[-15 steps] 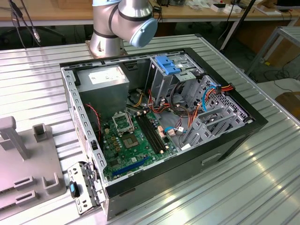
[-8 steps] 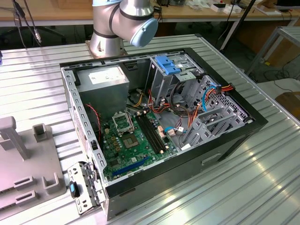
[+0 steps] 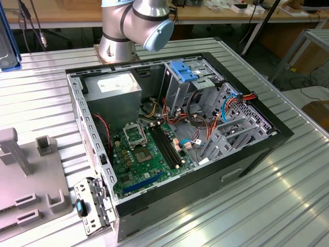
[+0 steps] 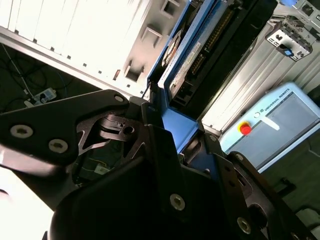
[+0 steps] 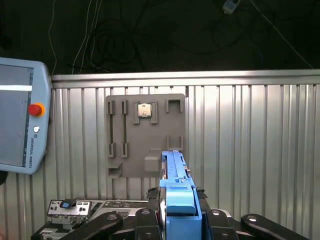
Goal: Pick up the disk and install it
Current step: 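Pick up the disk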
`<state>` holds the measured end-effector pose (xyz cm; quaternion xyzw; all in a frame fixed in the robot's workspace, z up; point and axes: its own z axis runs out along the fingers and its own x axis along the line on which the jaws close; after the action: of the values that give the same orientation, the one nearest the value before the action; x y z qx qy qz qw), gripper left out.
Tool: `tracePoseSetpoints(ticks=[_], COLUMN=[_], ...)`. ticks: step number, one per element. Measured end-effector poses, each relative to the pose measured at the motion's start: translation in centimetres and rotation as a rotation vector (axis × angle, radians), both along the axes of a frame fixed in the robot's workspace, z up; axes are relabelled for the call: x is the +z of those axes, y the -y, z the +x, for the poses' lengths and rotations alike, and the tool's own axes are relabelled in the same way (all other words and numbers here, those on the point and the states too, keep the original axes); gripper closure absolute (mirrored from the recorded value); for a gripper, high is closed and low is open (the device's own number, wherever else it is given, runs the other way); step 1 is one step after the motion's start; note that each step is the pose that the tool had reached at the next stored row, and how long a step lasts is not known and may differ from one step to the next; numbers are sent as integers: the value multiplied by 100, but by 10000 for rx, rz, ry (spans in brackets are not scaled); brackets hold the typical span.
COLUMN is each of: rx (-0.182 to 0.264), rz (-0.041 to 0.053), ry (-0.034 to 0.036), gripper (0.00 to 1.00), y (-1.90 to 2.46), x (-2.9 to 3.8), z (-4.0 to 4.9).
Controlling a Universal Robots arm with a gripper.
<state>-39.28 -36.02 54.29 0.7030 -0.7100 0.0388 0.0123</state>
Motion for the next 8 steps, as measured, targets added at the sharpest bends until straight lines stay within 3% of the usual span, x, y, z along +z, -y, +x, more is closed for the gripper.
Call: tracePoseSetpoints(ticks=[8], rx=[0], rz=[0], ry=[0], gripper=[63], y=[1], x=[-1], z=[167])
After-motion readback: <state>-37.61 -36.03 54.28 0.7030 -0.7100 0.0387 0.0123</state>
